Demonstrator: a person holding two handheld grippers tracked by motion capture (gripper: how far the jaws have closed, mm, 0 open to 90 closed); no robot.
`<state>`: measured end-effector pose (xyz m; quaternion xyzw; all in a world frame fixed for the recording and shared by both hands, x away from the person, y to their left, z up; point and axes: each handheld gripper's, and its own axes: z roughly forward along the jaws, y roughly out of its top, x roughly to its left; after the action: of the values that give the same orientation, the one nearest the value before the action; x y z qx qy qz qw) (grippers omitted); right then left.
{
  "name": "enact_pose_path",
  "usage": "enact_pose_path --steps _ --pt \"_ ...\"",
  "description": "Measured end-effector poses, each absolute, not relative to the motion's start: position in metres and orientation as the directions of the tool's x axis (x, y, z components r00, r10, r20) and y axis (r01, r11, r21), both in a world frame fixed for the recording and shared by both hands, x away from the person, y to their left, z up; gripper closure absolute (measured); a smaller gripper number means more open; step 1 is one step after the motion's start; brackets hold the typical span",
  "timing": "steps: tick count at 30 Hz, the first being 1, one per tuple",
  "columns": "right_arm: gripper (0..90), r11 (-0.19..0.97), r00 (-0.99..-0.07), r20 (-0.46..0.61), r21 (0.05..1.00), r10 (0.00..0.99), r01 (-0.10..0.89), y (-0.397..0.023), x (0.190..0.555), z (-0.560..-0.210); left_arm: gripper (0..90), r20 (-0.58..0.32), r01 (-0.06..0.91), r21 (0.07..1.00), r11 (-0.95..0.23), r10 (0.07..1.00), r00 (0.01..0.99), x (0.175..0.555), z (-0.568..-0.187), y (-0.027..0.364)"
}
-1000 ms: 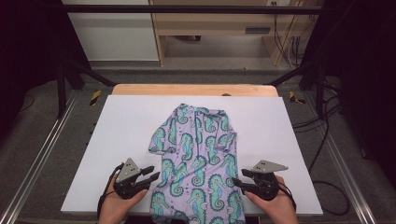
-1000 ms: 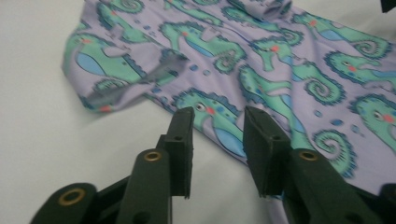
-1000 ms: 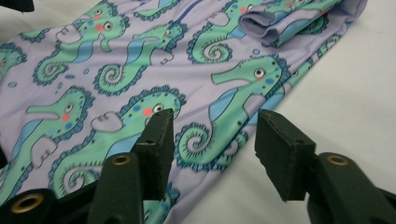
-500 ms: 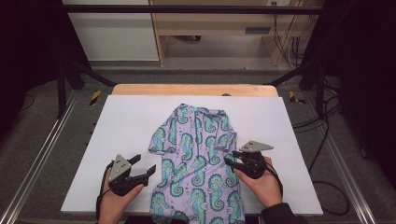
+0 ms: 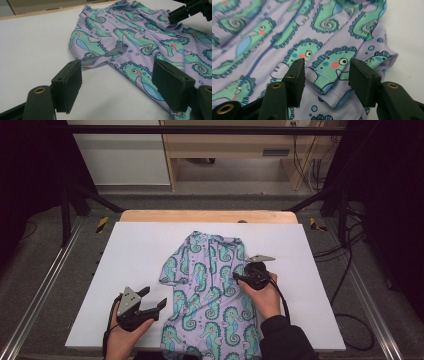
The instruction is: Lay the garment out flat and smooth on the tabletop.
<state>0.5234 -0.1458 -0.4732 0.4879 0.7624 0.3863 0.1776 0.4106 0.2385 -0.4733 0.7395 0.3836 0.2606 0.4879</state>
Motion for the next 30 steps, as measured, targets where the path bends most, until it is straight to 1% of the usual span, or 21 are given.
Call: enact_pose_path --steps 2,7,9,10,15,16,19,24,30 --pt "51.7 0.259 -0.466 0.077 0.746 0.882 0.614 -0.143 0.525 -0.477 25.0 0.012 0.313 0.922 -0.230 0.822 0.569 0.410 -0.473 0.238" --pt "75.9 0.289 -0.482 0.060 0.733 0.874 0.616 -0.140 0.526 -0.480 25.7 0.016 0.315 0.919 -0.236 0.821 0.570 0.410 -0.474 0.237" --pt "84.5 0.296 -0.488 0.054 0.736 0.871 0.609 -0.140 0.526 -0.478 25.8 0.016 0.316 0.919 -0.236 0.823 0.568 0.410 -0.474 0.238" --pt "86.1 0.298 -0.489 0.050 0.737 0.871 0.606 -0.141 0.526 -0.476 25.9 0.017 0.315 0.919 -0.237 0.822 0.569 0.410 -0.473 0.238" --pt "87.6 0.317 -0.495 0.018 0.748 0.869 0.583 -0.148 0.524 -0.465 26.3 0.016 0.315 0.920 -0.233 0.825 0.565 0.409 -0.472 0.239" --pt "87.7 0.329 -0.494 -0.003 0.749 0.869 0.575 -0.152 0.525 -0.462 26.3 0.019 0.313 0.920 -0.235 0.825 0.564 0.409 -0.472 0.240" --pt "87.7 0.326 -0.474 -0.020 0.752 0.880 0.573 -0.167 0.530 -0.456 26.3 0.021 0.310 0.921 -0.235 0.826 0.563 0.408 -0.470 0.240" --pt "88.0 0.317 -0.419 -0.061 0.753 0.906 0.577 -0.202 0.550 -0.447 26.6 0.025 0.307 0.920 -0.242 0.821 0.570 0.408 -0.467 0.237" --pt "88.0 0.313 -0.358 -0.101 0.730 0.928 0.607 -0.240 0.582 -0.449 27.7 0.034 0.321 0.908 -0.268 0.813 0.581 0.418 -0.460 0.232"
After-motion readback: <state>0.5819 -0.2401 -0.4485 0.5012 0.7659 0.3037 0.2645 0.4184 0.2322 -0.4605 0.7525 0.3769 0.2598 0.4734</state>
